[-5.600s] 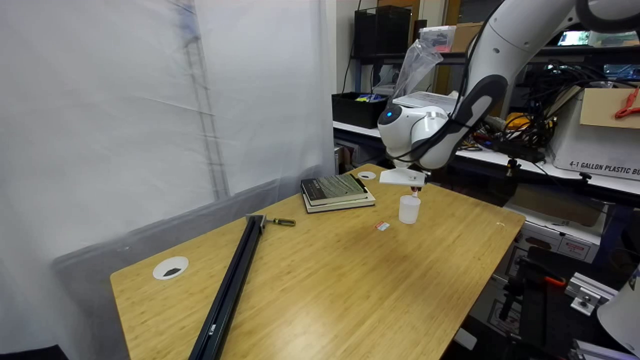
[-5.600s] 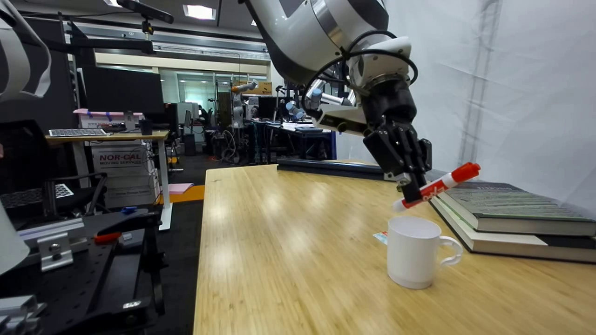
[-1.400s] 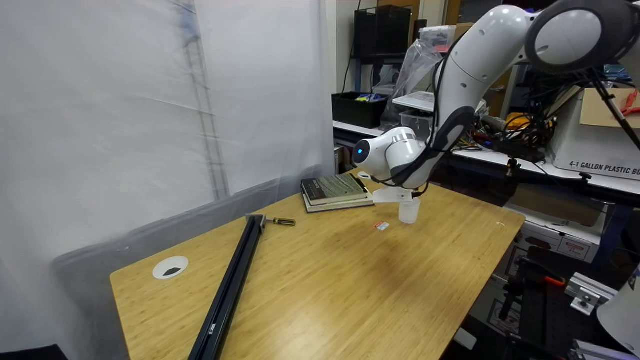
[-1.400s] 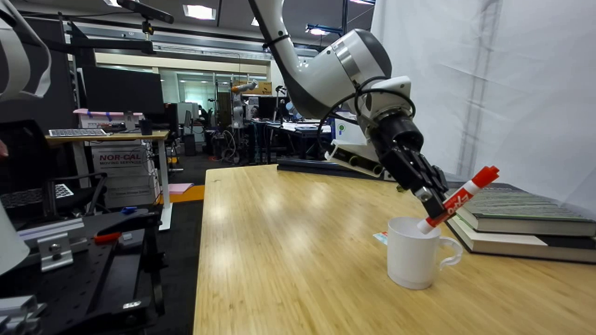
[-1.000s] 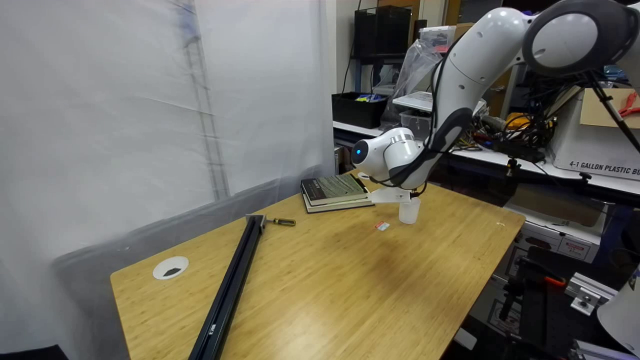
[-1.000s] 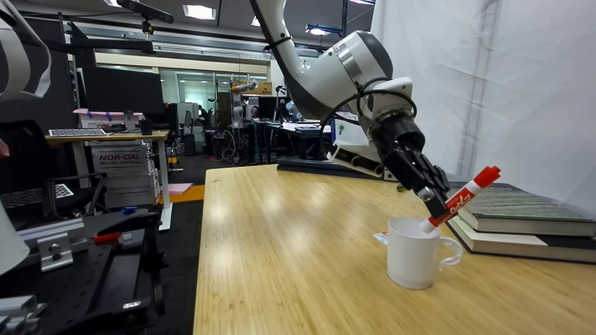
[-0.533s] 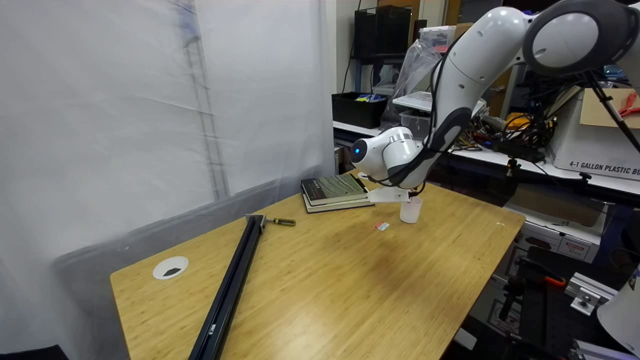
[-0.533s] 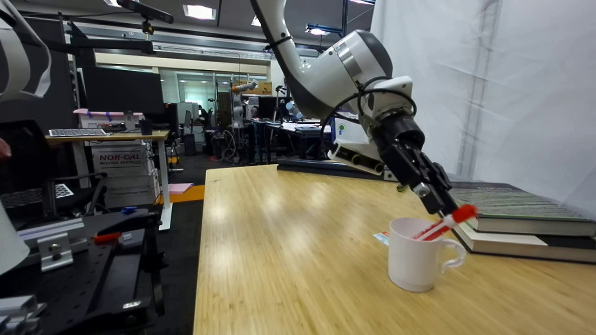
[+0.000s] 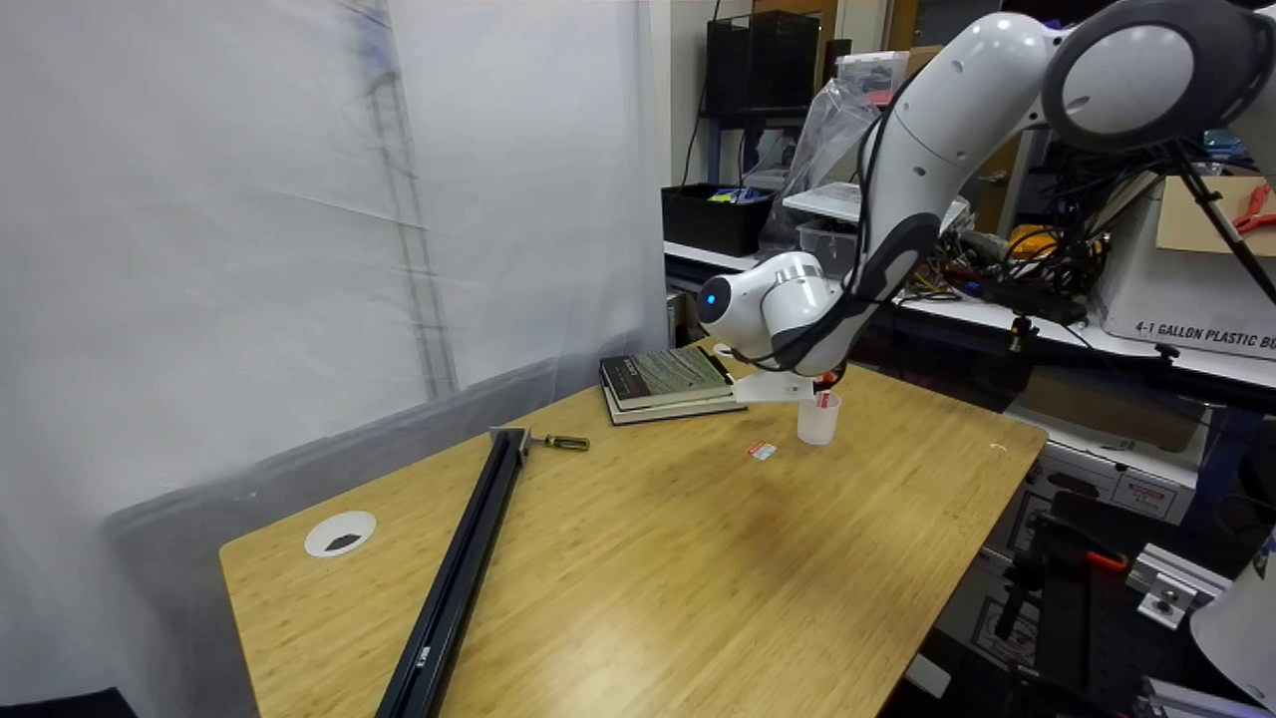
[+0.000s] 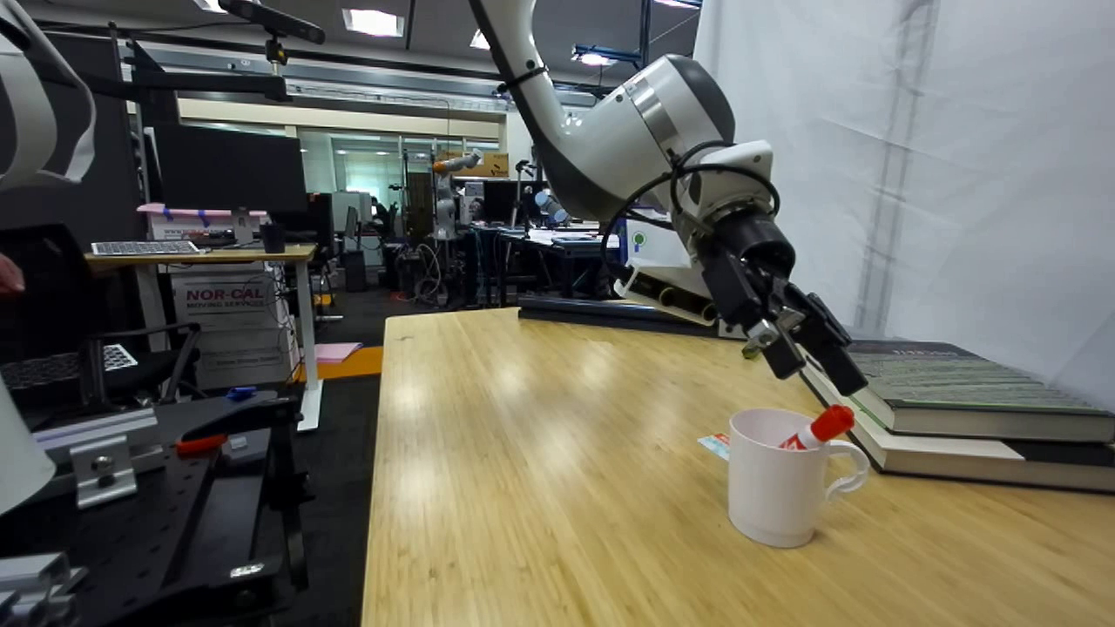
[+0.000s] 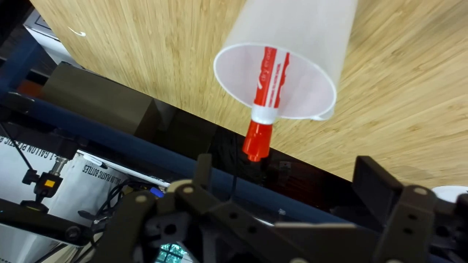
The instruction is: Move the mug to the right, put the marker on the desk, then put it back in the mug
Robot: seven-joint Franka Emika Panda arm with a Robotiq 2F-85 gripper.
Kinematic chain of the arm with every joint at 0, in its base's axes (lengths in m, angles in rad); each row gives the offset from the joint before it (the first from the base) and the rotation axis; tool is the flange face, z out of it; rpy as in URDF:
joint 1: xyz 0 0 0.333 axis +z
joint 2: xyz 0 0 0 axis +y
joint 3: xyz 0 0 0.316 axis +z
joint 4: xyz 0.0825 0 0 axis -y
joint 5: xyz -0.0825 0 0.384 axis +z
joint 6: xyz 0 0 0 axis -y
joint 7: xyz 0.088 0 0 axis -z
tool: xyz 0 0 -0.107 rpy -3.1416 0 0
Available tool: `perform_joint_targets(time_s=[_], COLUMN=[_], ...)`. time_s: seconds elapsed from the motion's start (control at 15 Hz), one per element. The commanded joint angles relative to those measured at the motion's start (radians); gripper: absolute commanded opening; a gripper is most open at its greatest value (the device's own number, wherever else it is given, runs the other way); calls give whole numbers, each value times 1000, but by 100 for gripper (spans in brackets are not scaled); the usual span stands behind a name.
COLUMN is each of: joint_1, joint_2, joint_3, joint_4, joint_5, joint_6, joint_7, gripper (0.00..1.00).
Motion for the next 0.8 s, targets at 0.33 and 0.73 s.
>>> perform_joint_targets(time_s=[0.33,0.73], joint_1=[-42,-65], joint_2=[-117,-186], joint_3=[68,97], joint_4=[-51,-103], joint_5=[5,43], joint_6=[39,88], joint_7=[-187,-340], gripper=[100,100])
